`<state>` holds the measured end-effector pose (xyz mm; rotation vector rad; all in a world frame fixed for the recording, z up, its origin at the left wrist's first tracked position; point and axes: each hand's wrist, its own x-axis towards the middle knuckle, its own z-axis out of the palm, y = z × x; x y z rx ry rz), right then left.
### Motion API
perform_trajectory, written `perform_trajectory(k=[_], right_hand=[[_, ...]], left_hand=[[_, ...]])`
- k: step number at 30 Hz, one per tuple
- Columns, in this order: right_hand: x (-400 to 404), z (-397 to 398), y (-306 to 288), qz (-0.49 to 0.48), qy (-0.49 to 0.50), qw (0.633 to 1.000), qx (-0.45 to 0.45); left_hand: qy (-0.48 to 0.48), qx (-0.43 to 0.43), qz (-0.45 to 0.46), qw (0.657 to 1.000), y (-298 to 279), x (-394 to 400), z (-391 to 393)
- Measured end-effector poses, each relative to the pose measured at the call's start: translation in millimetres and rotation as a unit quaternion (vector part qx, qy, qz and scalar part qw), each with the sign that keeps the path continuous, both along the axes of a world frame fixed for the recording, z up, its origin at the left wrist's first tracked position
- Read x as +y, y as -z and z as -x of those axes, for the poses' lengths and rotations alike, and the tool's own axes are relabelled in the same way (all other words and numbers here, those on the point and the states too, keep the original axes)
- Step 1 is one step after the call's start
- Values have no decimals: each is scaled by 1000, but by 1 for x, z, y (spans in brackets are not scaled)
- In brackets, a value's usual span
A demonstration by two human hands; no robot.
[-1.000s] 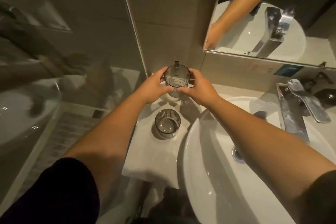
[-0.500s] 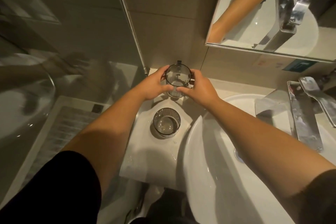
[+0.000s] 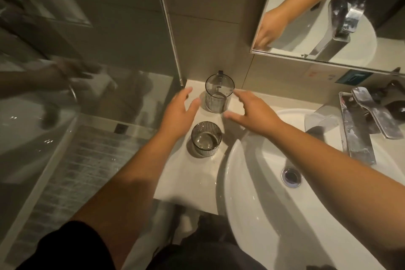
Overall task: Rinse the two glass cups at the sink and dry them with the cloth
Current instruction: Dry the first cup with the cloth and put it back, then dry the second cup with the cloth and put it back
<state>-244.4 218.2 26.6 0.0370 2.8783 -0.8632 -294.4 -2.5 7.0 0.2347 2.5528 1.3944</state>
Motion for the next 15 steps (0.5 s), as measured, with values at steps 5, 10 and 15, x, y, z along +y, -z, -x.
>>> perform_trajectory(k=[5,10,15], right_hand=[[-28,-38,1,-59,-167,980,-93],[-46,-41,14,-88,-138,981,-106],[-51,-41,17,-59,-89,991,-83]], left_hand=[[92,-85,22,992,24,-28,-63],[120,-108,67,985,40,-35,-74],[92,-110,33,989,37,-26,-70]])
